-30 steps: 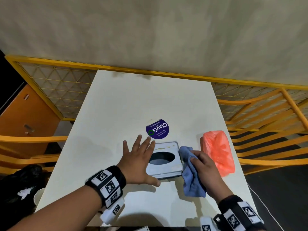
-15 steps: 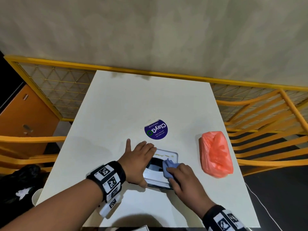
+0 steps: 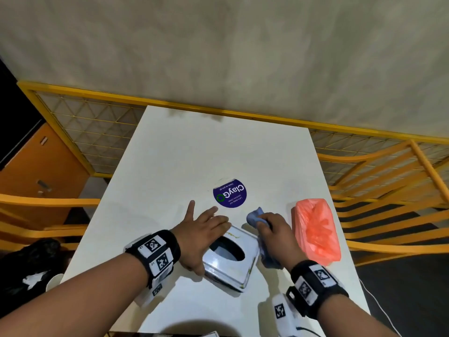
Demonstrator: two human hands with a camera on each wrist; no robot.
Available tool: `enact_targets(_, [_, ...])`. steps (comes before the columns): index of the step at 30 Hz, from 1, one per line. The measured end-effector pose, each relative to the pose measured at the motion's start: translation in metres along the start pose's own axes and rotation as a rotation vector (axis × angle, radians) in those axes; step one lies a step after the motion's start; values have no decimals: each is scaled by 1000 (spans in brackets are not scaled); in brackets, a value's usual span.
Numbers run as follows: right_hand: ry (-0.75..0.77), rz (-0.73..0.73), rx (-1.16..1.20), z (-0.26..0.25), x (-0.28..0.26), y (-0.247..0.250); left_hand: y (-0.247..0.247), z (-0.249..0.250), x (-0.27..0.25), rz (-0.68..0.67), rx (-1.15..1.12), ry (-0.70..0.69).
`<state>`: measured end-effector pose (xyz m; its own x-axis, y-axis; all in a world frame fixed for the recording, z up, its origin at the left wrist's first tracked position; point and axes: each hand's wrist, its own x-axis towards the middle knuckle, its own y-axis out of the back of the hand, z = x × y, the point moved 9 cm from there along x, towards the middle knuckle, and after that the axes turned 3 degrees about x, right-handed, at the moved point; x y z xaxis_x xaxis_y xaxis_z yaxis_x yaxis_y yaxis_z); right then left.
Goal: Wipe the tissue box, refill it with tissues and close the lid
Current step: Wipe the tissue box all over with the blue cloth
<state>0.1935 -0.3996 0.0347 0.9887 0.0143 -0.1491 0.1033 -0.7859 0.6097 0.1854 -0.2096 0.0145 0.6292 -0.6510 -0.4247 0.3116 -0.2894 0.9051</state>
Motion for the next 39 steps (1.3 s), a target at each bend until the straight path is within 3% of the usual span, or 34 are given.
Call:
enact_targets(4, [-146, 38, 318, 19, -22, 21, 14, -19, -14, 238, 69, 29])
enact_targets(8, [-253, 20, 579, 25, -47, 20, 10, -20, -37, 486, -136, 164])
enact_targets(10, [-230, 24, 594, 22, -54, 16, 3, -10, -43, 566, -248, 221])
enact_targets(14, [39, 61, 297, -7, -57, -2, -31, 7, -33, 424, -263, 242])
enact_targets(18, [428, -57, -226, -43, -64, -53, -40, 8, -29, 439, -230, 225])
enact_targets(21, [580, -64, -463, -53, -70, -85, -49, 9, -26, 442, -219, 198])
enact_targets(27, [625, 34, -477, -52, -57, -85, -51, 6, -24, 436, -201, 187])
enact_targets(39, [414, 139, -404, -28, 18, -51, -47, 4, -22, 455, -243, 173])
